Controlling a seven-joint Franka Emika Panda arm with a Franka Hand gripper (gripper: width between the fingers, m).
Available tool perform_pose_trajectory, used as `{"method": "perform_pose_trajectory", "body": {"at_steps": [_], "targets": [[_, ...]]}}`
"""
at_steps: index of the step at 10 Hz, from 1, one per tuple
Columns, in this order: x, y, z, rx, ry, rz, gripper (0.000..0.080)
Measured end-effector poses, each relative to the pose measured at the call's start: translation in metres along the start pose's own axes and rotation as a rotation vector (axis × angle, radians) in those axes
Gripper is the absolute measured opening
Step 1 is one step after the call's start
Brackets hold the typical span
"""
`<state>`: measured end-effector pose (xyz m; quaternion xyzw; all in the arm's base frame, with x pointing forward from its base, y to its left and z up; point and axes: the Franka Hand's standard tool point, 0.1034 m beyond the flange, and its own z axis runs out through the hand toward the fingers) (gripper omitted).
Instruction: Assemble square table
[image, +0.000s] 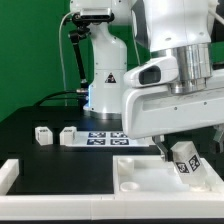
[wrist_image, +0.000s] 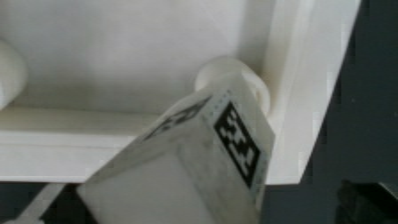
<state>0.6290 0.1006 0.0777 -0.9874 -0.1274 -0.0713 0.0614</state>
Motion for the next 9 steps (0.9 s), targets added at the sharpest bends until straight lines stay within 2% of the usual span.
{"method": "perform_pose_trajectory", "body": {"at_steps": [2, 5, 7, 8, 9], "targets": [[-0.0061, 0.0018, 0.0039, 0.0, -0.007, -0.15, 0.0649], [-0.0064, 0.0007, 0.0048, -0.004, -0.011, -0.226, 0.0649], [-0.0068, 0.001, 0.0053, -0.003, -0.012, -0.202, 0.0411], [-0.0068, 0.0003, 0.0055, -0.002, -0.012, -0.162, 0.0411], [-0.0069, -0.0002, 0.0058, -0.001, -0.012, -0.069, 0.0285]]}}
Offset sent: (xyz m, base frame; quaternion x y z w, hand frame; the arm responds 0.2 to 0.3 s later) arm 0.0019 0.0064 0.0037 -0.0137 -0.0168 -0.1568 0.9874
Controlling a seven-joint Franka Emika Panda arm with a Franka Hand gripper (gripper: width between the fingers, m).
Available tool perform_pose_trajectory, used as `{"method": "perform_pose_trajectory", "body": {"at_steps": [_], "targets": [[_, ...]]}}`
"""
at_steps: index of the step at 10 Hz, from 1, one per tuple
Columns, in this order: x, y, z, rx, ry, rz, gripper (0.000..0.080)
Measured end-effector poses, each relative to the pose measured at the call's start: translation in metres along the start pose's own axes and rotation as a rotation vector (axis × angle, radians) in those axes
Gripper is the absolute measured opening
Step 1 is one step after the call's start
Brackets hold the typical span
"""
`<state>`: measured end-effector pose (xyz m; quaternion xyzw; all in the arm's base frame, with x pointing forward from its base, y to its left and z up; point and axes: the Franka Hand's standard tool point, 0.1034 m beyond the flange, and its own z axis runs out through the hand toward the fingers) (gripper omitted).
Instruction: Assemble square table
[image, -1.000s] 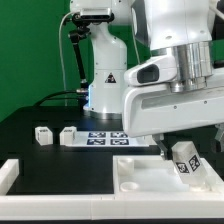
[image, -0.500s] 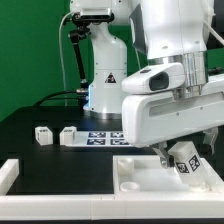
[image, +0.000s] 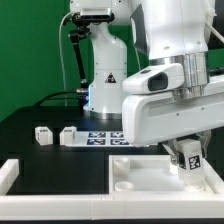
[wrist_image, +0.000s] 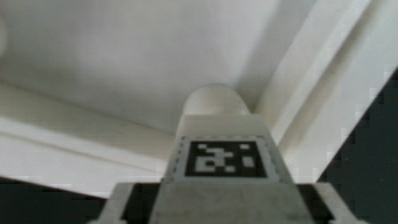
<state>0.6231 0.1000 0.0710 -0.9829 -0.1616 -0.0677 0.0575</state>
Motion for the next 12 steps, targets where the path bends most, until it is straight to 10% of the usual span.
{"method": "perform_pose_trajectory", "body": {"at_steps": [12], "targets": [[0.012, -0.011, 0.008, -0.006, -0.075, 1.221, 0.0345]]}}
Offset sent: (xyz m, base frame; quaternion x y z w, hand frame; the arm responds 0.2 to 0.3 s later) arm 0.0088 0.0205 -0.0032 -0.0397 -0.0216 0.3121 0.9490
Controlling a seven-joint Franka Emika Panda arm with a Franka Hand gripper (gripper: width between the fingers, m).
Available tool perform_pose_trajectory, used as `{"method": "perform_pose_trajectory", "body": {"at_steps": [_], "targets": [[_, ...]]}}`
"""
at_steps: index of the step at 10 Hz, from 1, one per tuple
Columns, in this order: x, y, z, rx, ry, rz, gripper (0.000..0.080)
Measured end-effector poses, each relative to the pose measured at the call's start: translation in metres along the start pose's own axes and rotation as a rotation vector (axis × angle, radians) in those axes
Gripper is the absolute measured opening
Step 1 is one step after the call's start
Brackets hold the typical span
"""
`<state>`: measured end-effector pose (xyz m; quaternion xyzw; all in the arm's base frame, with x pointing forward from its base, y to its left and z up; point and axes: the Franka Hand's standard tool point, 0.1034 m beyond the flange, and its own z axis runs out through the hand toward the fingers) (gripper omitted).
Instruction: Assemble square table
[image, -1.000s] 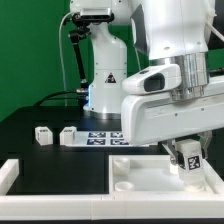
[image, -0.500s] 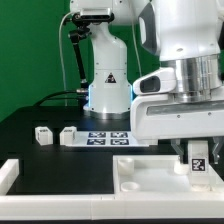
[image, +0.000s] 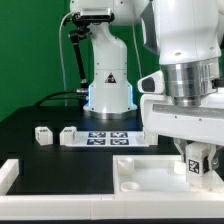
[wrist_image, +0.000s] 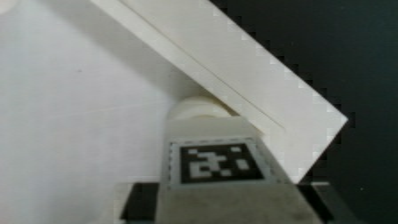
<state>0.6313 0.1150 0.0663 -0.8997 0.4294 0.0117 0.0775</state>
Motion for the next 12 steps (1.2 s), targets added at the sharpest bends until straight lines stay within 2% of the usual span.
{"method": "perform_pose_trajectory", "body": {"at_steps": [1, 2, 3, 4, 5, 8, 10, 11, 12], "targets": [[0.0, 0.0, 0.0, 0.0, -0.001, -0.029, 0.0345], [-0.001, 0.0, 0.0, -0.004, 0.005, -0.091, 0.0494], [-0.005, -0.002, 0.001, -0.024, 0.027, -0.315, 0.0494], [-0.012, -0.005, -0.001, -0.034, 0.037, -0.414, 0.0614], [-0.021, -0.002, -0.004, -0.04, 0.034, -0.445, 0.0642], [-0.016, 0.0, -0.003, -0.047, 0.028, -0.712, 0.0649], [-0.006, -0.001, -0.01, -0.058, 0.043, -1.135, 0.0649], [-0.004, -0.002, -0.01, -0.06, 0.042, -1.254, 0.0649], [-0.004, -0.002, -0.009, -0.059, 0.042, -1.271, 0.0649]]}}
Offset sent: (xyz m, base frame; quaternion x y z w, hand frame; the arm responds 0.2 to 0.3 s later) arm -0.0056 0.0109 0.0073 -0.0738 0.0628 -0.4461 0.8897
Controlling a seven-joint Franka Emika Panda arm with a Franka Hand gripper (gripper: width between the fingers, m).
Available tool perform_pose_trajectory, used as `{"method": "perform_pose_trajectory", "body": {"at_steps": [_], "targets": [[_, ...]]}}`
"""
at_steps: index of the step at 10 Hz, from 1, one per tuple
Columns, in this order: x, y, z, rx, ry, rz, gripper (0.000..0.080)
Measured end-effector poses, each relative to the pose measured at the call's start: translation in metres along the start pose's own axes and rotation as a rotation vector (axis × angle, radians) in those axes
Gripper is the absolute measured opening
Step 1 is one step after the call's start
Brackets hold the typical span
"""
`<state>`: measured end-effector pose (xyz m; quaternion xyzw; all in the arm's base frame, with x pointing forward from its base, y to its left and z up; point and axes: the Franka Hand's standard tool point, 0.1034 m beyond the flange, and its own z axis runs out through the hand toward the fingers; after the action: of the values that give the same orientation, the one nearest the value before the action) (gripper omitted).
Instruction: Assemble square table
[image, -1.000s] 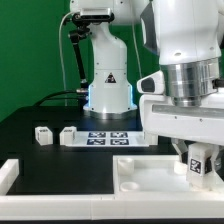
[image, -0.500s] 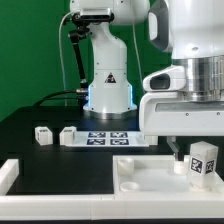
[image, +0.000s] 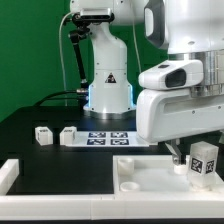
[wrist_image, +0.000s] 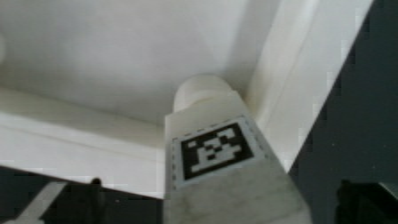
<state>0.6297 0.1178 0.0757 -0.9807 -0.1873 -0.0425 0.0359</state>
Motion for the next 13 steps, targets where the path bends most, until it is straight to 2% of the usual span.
{"method": "perform_pose_trajectory", "body": {"at_steps": [2, 4, 6, 8, 11, 13], "targets": [[-0.0001, -0.0001, 0.0003, 0.0, 0.0, 0.031, 0.0637], [-0.0001, -0.0007, 0.0004, 0.001, 0.0, 0.125, 0.0288], [0.0002, -0.0009, 0.0003, 0.001, 0.0, 0.301, 0.0288], [0.0005, 0.0023, -0.0012, 0.003, -0.008, 0.745, 0.0289], [-0.0005, 0.0074, 0.0007, 0.063, -0.044, 1.237, 0.0289], [-0.0007, 0.0045, 0.0016, 0.058, -0.052, 1.414, 0.0291]]}}
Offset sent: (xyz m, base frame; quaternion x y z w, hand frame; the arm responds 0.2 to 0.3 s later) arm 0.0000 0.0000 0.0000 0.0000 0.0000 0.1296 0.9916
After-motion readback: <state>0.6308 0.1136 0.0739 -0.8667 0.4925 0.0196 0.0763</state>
